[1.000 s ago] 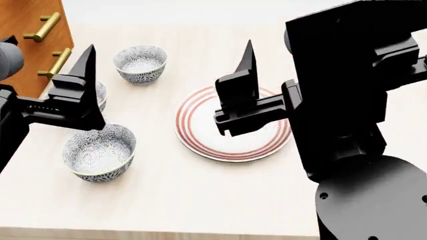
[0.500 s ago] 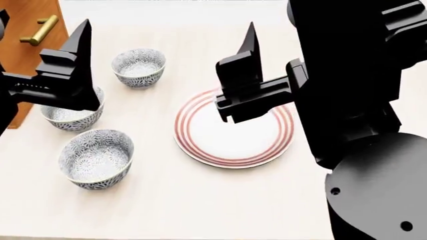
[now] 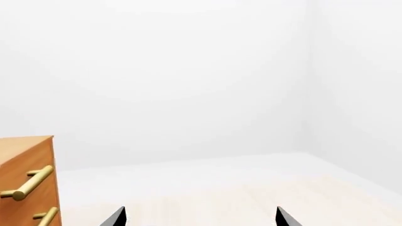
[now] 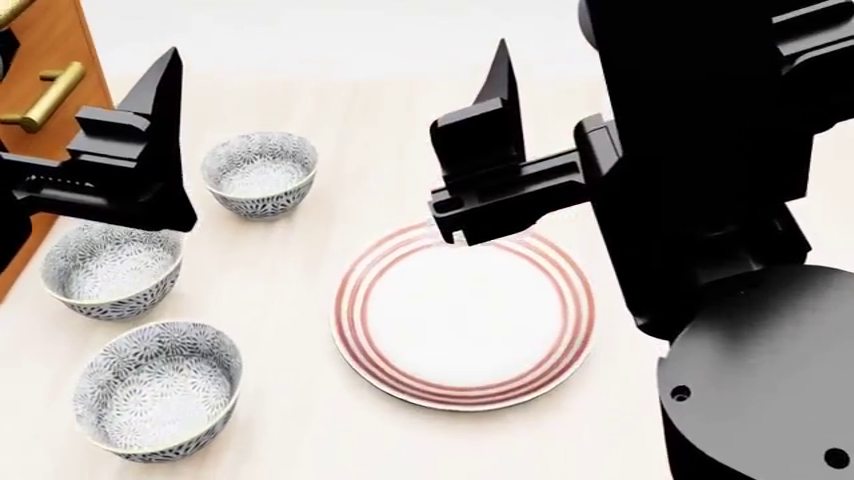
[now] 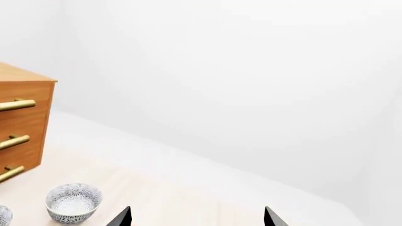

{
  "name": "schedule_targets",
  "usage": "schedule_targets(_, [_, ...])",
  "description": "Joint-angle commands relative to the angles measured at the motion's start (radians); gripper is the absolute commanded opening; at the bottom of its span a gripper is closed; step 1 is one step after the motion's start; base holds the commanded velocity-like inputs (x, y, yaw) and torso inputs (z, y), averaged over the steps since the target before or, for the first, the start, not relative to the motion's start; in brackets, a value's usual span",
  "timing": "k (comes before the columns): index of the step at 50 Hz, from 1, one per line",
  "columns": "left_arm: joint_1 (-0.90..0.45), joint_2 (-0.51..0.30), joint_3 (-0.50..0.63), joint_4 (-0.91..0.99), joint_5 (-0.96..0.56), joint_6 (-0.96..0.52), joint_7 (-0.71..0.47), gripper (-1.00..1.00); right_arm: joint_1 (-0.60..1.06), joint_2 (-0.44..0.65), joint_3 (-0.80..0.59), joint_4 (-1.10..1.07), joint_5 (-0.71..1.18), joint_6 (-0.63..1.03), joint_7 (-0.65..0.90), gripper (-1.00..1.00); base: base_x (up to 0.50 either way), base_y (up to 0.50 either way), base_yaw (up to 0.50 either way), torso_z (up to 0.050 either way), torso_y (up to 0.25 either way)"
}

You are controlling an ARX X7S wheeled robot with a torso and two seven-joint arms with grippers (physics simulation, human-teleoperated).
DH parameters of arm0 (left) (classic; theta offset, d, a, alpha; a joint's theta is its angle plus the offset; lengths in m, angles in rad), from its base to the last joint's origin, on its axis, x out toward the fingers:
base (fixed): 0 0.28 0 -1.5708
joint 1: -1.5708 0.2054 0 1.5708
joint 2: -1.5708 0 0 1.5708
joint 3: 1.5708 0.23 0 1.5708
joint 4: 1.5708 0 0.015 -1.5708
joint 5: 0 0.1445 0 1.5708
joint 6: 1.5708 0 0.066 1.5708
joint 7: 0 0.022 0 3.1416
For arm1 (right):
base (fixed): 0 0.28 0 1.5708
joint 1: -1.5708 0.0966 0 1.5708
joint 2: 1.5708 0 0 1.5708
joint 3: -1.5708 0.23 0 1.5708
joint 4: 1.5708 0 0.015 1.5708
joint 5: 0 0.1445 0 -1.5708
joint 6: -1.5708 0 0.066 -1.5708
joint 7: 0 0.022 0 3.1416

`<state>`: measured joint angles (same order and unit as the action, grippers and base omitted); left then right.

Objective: Put the bowl at the front on the plate.

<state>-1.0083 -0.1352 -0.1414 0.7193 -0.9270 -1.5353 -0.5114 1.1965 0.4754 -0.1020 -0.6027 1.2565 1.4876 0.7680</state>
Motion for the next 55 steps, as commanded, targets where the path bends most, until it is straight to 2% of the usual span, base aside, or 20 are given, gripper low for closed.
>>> schedule_targets(1, [0.004,-0.011,-0.005,-0.012,-0.059,0.005,-0.044,1.00,-0.001,0.014,-0.006,0.004,0.027,-0.018,0.021,1.00,0.27,-0.01,0.00,0.000,0.000])
schedule_targets(29, [0.028,-0.055,0.021,-0.032,-0.108,0.062,-0.088,1.00,-0.003,0.042,-0.025,0.005,0.066,-0.060,0.056,1.00,0.27,-0.01,0.00,0.000,0.000])
schedule_targets(55, [0.058,-0.093,0.055,-0.042,-0.125,0.117,-0.106,1.00,-0.025,0.062,-0.042,0.004,0.067,-0.106,0.060,1.00,0.07,0.00,0.00,0.000,0.001])
